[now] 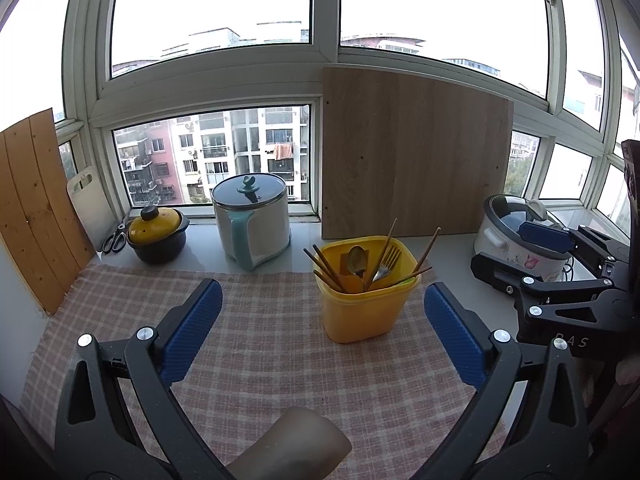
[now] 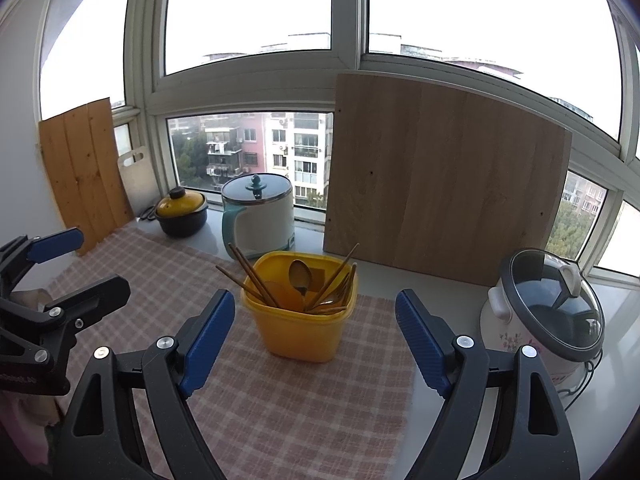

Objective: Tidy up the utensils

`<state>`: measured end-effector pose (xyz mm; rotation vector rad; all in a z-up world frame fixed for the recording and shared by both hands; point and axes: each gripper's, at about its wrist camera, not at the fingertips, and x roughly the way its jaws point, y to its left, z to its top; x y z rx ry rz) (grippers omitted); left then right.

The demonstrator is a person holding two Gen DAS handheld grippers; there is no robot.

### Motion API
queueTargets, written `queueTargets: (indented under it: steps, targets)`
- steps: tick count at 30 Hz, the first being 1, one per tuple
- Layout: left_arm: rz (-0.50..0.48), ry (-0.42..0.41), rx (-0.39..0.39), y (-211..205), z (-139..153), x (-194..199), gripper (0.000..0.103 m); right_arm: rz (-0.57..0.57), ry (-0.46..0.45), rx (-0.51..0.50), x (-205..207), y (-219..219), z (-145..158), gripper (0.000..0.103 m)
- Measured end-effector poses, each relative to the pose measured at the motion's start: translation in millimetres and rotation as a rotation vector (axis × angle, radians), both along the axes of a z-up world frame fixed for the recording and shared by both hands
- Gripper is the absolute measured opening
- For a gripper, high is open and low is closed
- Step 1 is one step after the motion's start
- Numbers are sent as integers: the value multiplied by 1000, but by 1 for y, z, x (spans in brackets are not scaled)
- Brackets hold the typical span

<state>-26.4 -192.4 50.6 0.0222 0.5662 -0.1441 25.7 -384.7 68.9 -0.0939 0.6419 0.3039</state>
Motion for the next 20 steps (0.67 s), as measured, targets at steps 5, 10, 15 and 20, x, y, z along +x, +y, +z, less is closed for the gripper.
queueTargets:
  steps: [5, 10, 15, 20]
  targets:
    - [2, 7, 3, 0, -3, -1, 103, 1, 7, -3, 0, 0, -3, 83]
    - [14, 14, 0, 2, -6, 0, 103, 1, 15, -3, 1, 0, -5, 83]
    - [25, 0, 11, 3, -7, 0, 103, 0, 28, -5, 4, 0, -9, 83]
    - [35, -13, 40, 1, -8, -1, 103, -6, 49, 0, 6, -1, -15, 83]
